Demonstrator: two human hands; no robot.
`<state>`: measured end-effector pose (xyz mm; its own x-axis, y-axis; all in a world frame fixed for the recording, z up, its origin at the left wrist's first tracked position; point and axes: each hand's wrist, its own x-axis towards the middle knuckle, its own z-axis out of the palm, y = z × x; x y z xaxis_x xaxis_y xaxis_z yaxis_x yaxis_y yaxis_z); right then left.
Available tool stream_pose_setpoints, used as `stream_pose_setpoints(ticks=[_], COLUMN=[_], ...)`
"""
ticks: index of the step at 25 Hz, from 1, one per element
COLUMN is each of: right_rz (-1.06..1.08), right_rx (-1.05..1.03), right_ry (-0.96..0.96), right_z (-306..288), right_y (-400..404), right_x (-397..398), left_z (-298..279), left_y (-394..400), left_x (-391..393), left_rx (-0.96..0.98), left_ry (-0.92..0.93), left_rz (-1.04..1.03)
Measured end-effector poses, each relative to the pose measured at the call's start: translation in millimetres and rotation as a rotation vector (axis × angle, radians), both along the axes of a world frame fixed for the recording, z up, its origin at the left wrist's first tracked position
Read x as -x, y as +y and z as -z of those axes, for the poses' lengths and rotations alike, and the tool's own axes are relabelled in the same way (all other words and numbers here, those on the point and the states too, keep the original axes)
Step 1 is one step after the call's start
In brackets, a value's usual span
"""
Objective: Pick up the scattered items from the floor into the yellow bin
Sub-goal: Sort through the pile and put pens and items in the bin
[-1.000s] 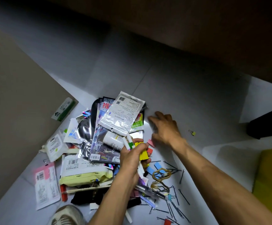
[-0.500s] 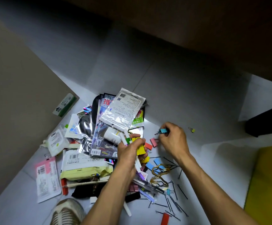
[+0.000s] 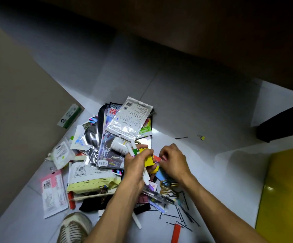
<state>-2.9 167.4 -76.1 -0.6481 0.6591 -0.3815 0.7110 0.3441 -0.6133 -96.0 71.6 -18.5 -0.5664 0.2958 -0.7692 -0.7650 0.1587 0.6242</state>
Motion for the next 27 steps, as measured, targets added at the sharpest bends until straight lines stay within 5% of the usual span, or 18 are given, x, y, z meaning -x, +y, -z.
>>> stream_pose_setpoints(ticks=[4,8,11,19,27], right_rz=[0.84,0.945,0.832,0.511,0.641], right_rx=[0.888,1.29,1.239,0.645,0.976], right_ry=[0.377,0.622,0.552,0.183,0.287], right_z=[-8.8,-22.2,-30.8,-45.1,-72.3], right_y=[8.9,4.3,6.7,-4.6,-55.0], right_x=[-22.4,-48.4,-58.3,-102.6,-128.6], left_z=[-4.6,-10.7,-7.3,16.5,-5.9], left_y=[-4.1,-9.6,-15.9,-29.1,-107.7], left_x=[-5.1,-20.2,-27.8,-58.6,-93.1], left_rx=[0.005,-0.014,0.012,0.069,0.211], left_ry=[-0.02,-0.009,-0.002,-0.01,0.117], left_rz=[0.006,0.046,0.04,0.175,0.092])
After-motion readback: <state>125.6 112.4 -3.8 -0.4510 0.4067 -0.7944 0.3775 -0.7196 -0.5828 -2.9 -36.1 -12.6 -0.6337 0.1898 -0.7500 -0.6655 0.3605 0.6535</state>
